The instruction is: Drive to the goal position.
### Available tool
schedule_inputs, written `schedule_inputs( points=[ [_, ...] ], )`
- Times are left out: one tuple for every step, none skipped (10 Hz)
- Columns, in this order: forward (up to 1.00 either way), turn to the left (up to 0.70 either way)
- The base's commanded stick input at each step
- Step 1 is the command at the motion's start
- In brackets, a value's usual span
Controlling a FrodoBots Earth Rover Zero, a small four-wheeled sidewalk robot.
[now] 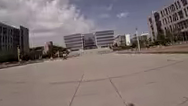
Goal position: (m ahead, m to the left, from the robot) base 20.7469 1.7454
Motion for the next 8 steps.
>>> schedule_inputs(
  points=[
    [1.00, 0.01],
    [1.00, 0.01],
    [1.00, 0.01],
    [1.00, 0.06],
    [1.00, 0.30],
    [1.00, 0.32],
    [1.00, 0.06],
    [1.00, -0.01]
  ],
)
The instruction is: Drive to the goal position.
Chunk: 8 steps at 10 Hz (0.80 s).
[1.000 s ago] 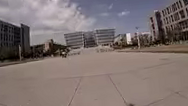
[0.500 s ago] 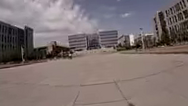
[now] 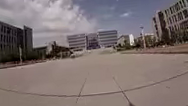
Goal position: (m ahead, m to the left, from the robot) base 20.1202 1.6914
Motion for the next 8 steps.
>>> schedule_inputs(
  points=[
    [1.00, -0.01],
    [1.00, -0.01],
    [1.00, -0.01],
    [1.00, -0.01],
    [0.98, -0.01],
    [0.98, -0.01],
    [0.98, -0.01],
    [0.98, -0.01]
  ],
)
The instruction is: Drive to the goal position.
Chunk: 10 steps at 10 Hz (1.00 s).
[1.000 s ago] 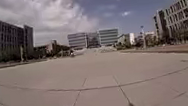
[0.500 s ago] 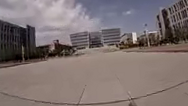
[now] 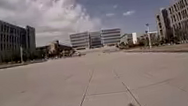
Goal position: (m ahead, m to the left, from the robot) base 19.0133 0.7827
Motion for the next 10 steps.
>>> schedule_inputs(
  points=[
    [0.98, 0.00],
    [0.98, 0.36],
    [0.97, 0.38],
    [0.97, 0.21],
    [0.98, 0.02],
    [0.98, 0.01],
    [0.98, 0.02],
    [0.98, 0.01],
    [0.98, 0.01],
    [0.98, 0.01]
  ],
)
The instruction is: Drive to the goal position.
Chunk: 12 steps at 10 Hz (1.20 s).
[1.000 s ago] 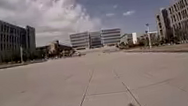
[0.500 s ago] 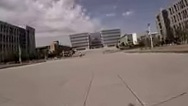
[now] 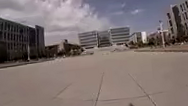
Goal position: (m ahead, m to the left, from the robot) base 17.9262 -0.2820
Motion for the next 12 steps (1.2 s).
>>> schedule_inputs(
  points=[
    [0.98, 0.01],
    [0.98, 0.01],
    [0.98, 0.01],
    [0.98, 0.01],
    [0.98, 0.01],
    [0.99, 0.01],
    [1.00, 0.01],
    [1.00, 0.01],
    [1.00, -0.11],
    [1.00, -0.31],
    [1.00, -0.39],
    [1.00, -0.33]
  ],
)
